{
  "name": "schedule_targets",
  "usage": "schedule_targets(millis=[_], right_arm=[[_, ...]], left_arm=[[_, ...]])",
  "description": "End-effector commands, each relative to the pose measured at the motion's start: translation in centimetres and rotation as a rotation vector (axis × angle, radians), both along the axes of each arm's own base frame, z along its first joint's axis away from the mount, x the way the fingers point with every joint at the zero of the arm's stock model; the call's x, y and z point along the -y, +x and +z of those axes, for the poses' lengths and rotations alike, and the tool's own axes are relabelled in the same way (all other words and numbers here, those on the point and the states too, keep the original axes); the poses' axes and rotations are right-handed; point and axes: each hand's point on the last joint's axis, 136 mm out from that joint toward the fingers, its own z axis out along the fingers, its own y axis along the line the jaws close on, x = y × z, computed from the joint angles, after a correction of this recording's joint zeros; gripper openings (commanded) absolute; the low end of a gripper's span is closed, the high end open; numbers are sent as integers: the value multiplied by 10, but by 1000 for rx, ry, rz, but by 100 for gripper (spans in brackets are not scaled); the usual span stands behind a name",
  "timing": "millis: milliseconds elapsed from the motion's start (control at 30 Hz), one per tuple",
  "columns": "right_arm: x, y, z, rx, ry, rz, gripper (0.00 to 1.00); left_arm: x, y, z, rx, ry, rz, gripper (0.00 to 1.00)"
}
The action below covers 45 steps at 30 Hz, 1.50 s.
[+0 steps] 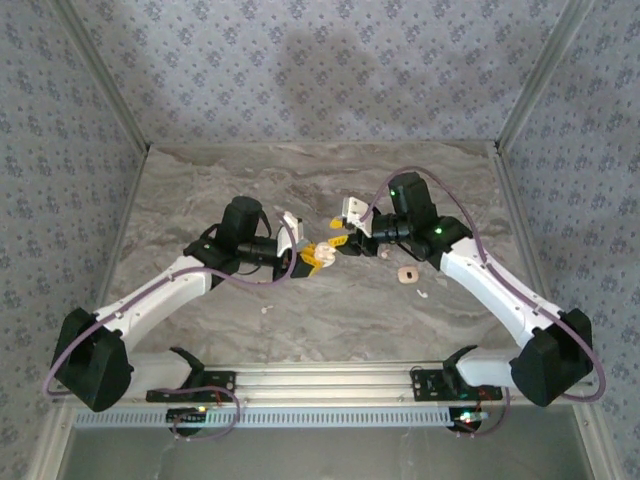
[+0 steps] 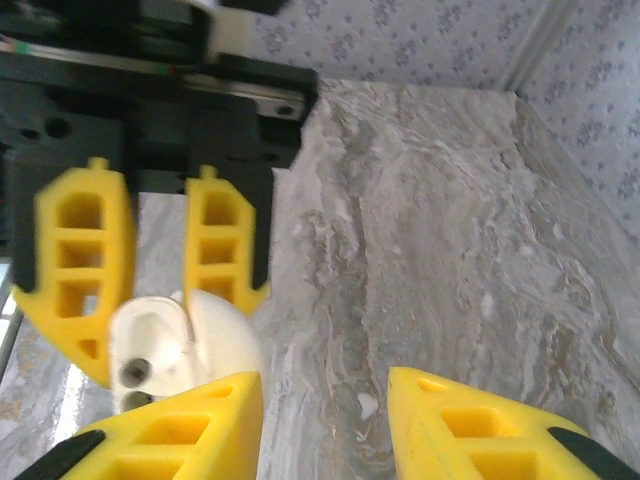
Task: Insert wireless bluetooth earbuds into charging case
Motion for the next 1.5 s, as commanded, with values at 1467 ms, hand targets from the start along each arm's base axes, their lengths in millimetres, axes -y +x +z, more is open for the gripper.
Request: schedule_targets(millis=[1467], right_arm=[[-152, -52, -158, 37, -463, 378, 44]], left_arm=[[-181, 127, -32, -233, -132, 920, 21]])
